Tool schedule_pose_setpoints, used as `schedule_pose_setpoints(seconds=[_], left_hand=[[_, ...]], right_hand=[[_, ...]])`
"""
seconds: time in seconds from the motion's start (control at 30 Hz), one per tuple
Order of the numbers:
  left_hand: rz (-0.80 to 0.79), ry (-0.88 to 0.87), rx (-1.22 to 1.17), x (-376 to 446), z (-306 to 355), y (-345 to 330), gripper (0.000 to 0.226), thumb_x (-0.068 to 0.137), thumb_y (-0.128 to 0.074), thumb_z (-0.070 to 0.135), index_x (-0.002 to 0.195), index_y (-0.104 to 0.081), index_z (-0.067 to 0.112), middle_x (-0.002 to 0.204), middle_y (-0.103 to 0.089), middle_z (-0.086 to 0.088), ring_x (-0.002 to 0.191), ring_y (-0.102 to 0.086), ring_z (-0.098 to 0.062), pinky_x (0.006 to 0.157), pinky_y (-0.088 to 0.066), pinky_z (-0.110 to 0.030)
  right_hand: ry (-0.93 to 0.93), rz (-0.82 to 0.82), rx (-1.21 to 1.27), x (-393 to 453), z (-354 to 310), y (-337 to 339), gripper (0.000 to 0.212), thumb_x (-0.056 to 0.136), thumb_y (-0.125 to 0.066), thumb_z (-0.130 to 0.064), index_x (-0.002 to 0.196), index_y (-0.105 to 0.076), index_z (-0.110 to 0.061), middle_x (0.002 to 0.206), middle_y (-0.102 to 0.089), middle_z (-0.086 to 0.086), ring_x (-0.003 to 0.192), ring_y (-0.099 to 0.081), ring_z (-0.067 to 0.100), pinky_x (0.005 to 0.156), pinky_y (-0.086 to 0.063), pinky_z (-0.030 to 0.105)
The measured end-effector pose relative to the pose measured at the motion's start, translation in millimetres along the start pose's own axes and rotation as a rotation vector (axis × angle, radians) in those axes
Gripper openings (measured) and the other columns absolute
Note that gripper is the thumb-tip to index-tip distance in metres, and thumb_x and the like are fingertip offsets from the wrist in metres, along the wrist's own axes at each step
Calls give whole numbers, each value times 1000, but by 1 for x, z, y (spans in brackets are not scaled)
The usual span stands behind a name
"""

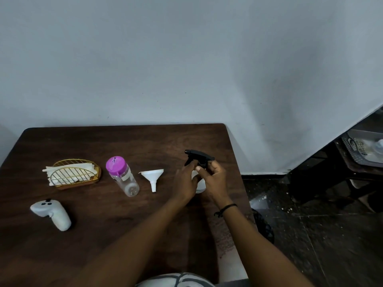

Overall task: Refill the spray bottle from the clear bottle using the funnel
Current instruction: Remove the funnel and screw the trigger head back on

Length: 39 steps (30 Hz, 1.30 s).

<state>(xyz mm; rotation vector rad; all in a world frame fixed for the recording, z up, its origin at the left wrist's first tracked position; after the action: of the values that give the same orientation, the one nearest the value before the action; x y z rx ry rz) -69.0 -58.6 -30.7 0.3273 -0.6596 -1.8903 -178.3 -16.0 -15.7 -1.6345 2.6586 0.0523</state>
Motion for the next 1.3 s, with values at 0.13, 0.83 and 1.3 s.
schedule_pose_setpoints(seconds=[0.13,0.83,1.3], left_hand=[[7,35,36,0,-6,-3,37,93,-58,18,130,-56,23,126,-65,4,117,-57,-17,99,-48,-40],[167,0,-226,-7,10,4,29,87,-62,0,114,-62,11,107,-65,2,98,-61,-6,83,-51,-21],[209,-39,-162,-14,14,0,30,89,-55,-3,119,-57,4,106,-62,1,91,-59,-13,80,-44,-15]], right_hand=[[-6,1,-5,-3,7,1,25,88,-70,-3,112,-68,-12,107,-75,2,104,-70,18,92,-56,38],[49,104,-238,6,-1,4,31,73,-82,-10,86,-57,-23,96,-60,2,85,-61,12,71,-52,21],[46,7,-250,4,-6,2,26,78,-79,-12,87,-55,-9,81,-56,0,68,-50,3,59,-44,18]])
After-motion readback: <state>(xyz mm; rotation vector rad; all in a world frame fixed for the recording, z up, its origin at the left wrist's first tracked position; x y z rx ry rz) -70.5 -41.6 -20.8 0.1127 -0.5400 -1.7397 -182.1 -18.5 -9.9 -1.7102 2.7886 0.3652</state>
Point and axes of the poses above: each hand's wrist, its own x-axis towards the middle knuckle, its own y-axis out of the back of the hand, z = x × y, the point moved 7 cm from there along x, towards the middle knuckle
